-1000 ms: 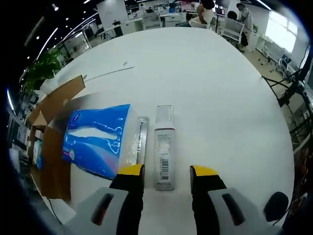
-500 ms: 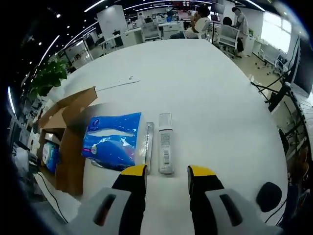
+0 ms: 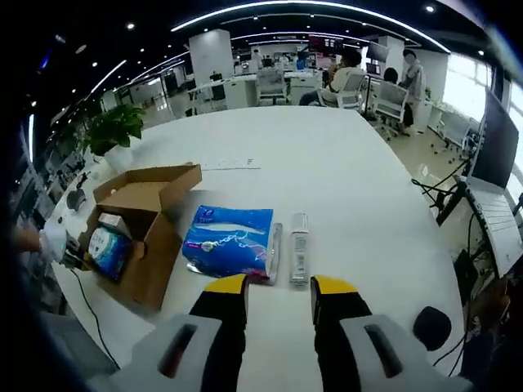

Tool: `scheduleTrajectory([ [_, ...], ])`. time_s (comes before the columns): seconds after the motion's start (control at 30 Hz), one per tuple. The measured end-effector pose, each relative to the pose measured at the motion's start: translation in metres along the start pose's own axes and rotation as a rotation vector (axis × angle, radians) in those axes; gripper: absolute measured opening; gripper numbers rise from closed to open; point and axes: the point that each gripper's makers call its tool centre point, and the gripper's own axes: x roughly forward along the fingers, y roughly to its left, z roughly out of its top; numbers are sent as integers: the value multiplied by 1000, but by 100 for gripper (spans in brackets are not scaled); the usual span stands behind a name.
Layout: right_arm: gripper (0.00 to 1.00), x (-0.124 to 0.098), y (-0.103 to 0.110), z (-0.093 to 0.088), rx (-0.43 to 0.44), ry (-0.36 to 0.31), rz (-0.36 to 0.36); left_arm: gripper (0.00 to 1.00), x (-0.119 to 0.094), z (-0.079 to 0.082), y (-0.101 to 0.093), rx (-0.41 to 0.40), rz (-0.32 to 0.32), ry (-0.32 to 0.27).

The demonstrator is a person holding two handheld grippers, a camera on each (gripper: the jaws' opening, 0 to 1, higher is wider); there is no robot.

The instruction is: Operate the shoe box by opening the lid, removing the specified soft item, and placing it in the target area until the item is outside and the box remains undamaged.

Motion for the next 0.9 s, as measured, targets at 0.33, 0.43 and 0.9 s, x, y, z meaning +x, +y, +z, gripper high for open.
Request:
scheduleTrajectory([
  [0.33, 33, -37, 41, 15, -132, -90, 45, 3, 0, 0, -1, 7, 11, -5],
  [0.43, 35, -45, 58, 21, -189, -119, 71, 3, 0, 0, -1, 7, 14, -6],
  [0.9, 38, -67, 129, 38, -332, -208, 157, 3, 0, -1, -1, 12, 11, -8],
])
